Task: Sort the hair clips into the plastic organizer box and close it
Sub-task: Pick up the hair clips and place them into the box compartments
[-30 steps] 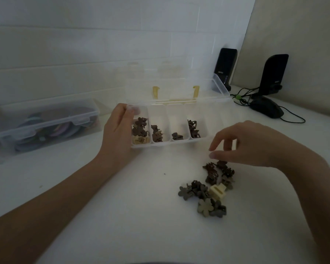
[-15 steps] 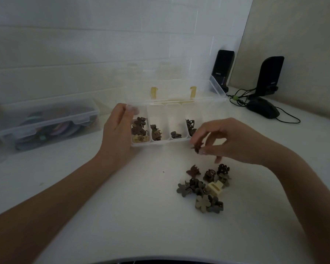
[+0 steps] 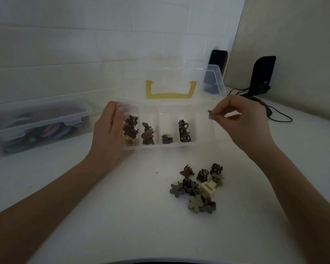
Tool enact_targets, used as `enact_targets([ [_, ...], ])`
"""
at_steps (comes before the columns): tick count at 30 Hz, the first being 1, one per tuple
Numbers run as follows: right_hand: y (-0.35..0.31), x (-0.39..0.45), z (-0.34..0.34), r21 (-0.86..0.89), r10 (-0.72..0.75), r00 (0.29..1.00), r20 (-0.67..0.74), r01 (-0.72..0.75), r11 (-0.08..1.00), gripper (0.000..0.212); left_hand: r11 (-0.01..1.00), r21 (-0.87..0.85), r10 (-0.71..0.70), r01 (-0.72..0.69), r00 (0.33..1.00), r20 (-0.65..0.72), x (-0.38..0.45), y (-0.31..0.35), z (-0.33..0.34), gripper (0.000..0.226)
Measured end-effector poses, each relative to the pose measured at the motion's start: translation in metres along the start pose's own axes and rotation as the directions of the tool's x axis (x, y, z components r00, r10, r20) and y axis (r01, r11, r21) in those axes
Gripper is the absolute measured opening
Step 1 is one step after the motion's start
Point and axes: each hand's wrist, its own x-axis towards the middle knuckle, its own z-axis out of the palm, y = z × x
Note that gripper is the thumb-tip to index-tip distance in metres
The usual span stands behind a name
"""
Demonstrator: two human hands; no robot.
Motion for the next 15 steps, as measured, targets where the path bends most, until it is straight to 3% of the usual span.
enact_targets([
  [5, -0.005, -0.003, 0.002, 0.040, -0.098, 0.995, 0.016, 0.097, 0.994, 0.009, 1.000, 0.002, -0.002, 0.002, 1.000, 0.001, 0.000, -0.001, 0.000, 0.028],
  [10, 0.007, -0.002, 0.008, -0.155, -0.179, 0.971, 0.156, 0.203, 0.967, 0.027, 1.000, -0.016, -0.014, 0.013, 1.000, -0.006, 0.001, -0.004, 0.000, 0.028],
  [15, 0.003, -0.002, 0.005, -0.112, -0.283, 0.935, 0.216, 0.311, 0.944, 0.031, 1.000, 0.009, -0.002, 0.002, 1.000, -0.003, 0.001, -0.003, 0.000, 0.028],
])
